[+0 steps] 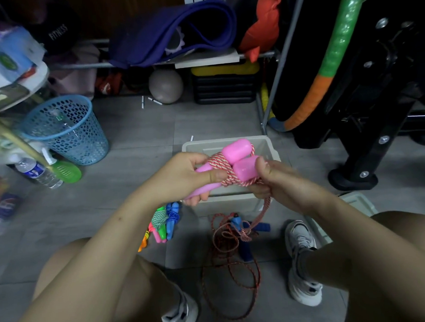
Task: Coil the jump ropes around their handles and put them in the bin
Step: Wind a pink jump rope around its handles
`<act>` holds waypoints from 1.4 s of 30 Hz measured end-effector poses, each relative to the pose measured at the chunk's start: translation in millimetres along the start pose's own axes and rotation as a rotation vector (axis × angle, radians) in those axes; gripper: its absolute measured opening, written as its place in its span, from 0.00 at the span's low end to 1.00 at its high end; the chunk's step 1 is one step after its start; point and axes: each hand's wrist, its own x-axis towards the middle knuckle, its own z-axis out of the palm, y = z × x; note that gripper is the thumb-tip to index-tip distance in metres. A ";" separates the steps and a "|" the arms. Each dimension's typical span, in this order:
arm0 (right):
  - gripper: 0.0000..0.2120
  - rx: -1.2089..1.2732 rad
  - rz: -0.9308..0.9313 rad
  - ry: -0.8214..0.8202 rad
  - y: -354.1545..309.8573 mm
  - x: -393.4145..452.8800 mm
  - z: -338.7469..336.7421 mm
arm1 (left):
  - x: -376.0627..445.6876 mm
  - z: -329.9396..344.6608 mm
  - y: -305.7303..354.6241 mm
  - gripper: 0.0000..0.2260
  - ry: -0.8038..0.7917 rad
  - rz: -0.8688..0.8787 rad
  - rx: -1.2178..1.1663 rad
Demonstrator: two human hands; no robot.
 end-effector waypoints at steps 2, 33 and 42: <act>0.20 -0.084 -0.037 0.017 2.5 -2.4 5.0 | 3.0 2.4 -1.4 0.19 0.029 0.003 -0.048; 0.10 -1.523 -0.393 0.633 -4.8 -11.3 32.0 | 33.6 20.4 -12.0 0.09 0.257 -0.051 -0.094; 0.17 -1.090 -0.354 0.488 -15.0 -8.3 6.4 | 25.7 30.5 -10.8 0.09 -0.251 -0.032 0.082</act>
